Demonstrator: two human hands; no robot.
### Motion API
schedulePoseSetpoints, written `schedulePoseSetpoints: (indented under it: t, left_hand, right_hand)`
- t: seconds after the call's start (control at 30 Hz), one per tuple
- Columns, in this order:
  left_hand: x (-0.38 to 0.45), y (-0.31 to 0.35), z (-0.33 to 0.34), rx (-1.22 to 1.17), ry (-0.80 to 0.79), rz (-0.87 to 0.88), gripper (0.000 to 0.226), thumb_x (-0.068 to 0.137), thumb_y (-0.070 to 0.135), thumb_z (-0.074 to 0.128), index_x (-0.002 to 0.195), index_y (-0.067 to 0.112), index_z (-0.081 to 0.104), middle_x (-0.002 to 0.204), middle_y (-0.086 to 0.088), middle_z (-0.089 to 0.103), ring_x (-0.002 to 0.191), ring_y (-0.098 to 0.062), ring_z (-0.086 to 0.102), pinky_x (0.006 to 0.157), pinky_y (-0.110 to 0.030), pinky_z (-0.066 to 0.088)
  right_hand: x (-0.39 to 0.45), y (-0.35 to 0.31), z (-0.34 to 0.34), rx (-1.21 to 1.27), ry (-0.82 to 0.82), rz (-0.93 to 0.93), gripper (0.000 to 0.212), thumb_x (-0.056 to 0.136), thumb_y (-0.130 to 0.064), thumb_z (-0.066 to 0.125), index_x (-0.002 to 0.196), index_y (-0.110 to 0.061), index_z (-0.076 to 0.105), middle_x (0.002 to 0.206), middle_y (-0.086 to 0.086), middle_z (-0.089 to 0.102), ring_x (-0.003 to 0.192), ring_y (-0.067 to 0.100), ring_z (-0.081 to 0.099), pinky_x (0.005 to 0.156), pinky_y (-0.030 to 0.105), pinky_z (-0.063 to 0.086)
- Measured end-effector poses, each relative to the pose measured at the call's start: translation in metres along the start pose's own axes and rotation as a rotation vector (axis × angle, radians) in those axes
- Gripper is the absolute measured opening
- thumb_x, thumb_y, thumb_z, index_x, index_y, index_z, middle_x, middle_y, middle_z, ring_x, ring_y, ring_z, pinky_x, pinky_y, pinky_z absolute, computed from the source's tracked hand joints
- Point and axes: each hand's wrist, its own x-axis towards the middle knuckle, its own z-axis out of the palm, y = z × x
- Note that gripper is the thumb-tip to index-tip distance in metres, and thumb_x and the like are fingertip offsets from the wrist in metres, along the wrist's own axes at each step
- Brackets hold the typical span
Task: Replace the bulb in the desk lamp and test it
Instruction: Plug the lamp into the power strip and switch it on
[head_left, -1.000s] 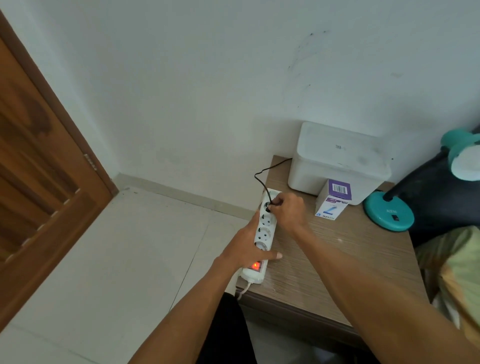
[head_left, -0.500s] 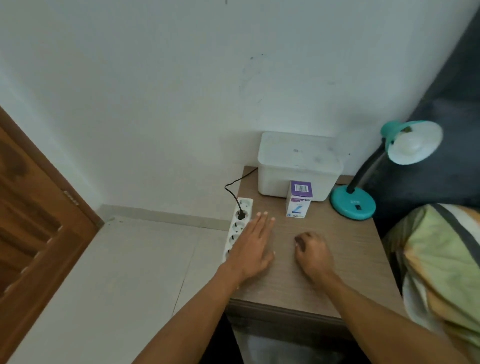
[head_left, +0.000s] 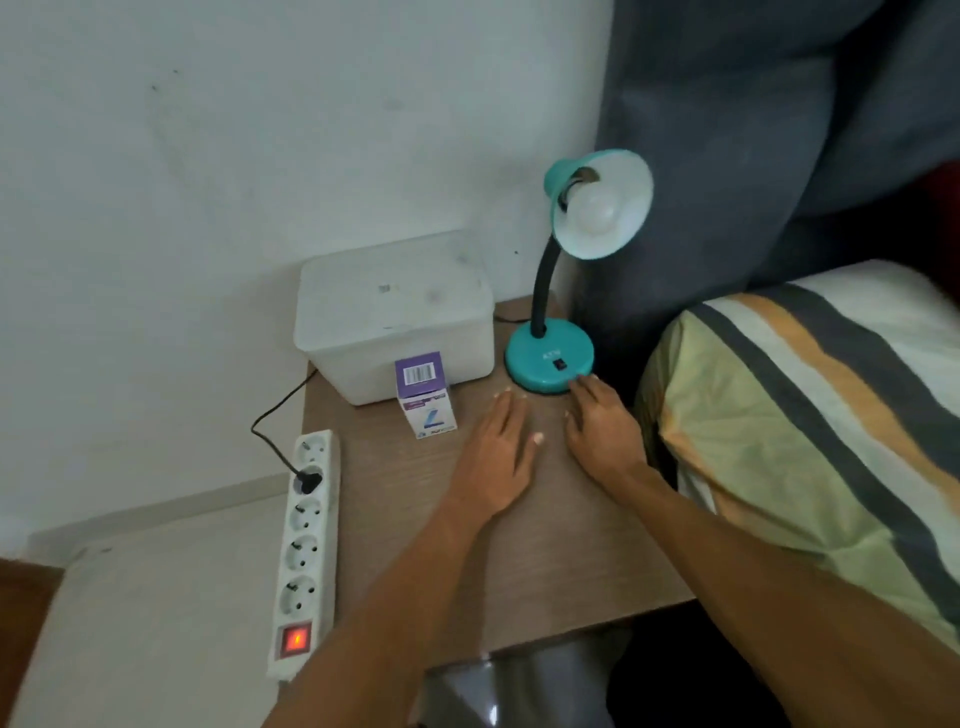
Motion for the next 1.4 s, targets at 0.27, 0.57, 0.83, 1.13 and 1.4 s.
schedulePoseSetpoints:
  t: [0.27, 0.57, 0.83, 1.13, 1.4]
  left_hand:
    - [0.069, -0.02, 0.021, 0.0, -0.002, 0.015, 0.066, 0.109, 0.047, 0.027, 0.164, 0.016, 0.007, 0.172, -0.005, 0.0, 0.157, -0.016, -0.008, 0.128, -0.042, 0.011]
    - [0.071, -0.031, 0.035, 0.01, 0.052, 0.045, 0.065, 0.109, 0.046, 0.025, 0.164, 0.014, 0.015, 0.172, -0.006, 0.007, 0.159, -0.021, 0.004, 0.128, -0.04, 0.013]
    - [0.074, -0.033, 0.038, -0.023, 0.058, 0.034, 0.07, 0.104, 0.051, 0.02, 0.162, 0.012, 0.02, 0.172, -0.007, 0.01, 0.159, -0.02, 0.005, 0.129, -0.039, 0.01]
    - [0.074, -0.033, 0.04, -0.004, 0.095, 0.047, 0.063, 0.108, 0.041, 0.032, 0.162, 0.01, 0.023, 0.171, -0.01, 0.015, 0.159, -0.023, 0.009, 0.129, -0.038, 0.012]
    - [0.073, -0.032, 0.039, -0.018, 0.097, 0.046, 0.063, 0.108, 0.044, 0.028, 0.162, 0.011, 0.023, 0.171, -0.009, 0.014, 0.159, -0.022, 0.009, 0.129, -0.042, 0.016]
  right_hand:
    - [0.042, 0.005, 0.018, 0.003, 0.017, -0.131, 0.053, 0.092, -0.013, 0.057, 0.143, -0.001, 0.047, 0.147, 0.017, 0.049, 0.142, 0.03, 0.04, 0.112, 0.046, 0.041]
    - [0.036, 0.011, 0.031, 0.023, 0.112, -0.152, 0.05, 0.096, -0.014, 0.054, 0.144, -0.001, 0.046, 0.149, 0.018, 0.047, 0.143, 0.03, 0.038, 0.117, 0.034, 0.025]
    - [0.042, 0.018, 0.042, 0.077, 0.175, -0.174, 0.043, 0.089, -0.005, 0.056, 0.132, 0.002, 0.058, 0.138, 0.019, 0.057, 0.135, 0.033, 0.049, 0.116, 0.037, 0.036]
    - [0.042, 0.016, 0.04, 0.08, 0.178, -0.176, 0.042, 0.09, -0.004, 0.053, 0.131, 0.003, 0.057, 0.138, 0.02, 0.057, 0.134, 0.032, 0.049, 0.116, 0.037, 0.034]
    - [0.042, 0.014, 0.039, 0.067, 0.172, -0.175, 0.044, 0.09, -0.005, 0.051, 0.133, 0.004, 0.055, 0.139, 0.021, 0.056, 0.135, 0.032, 0.048, 0.117, 0.037, 0.034]
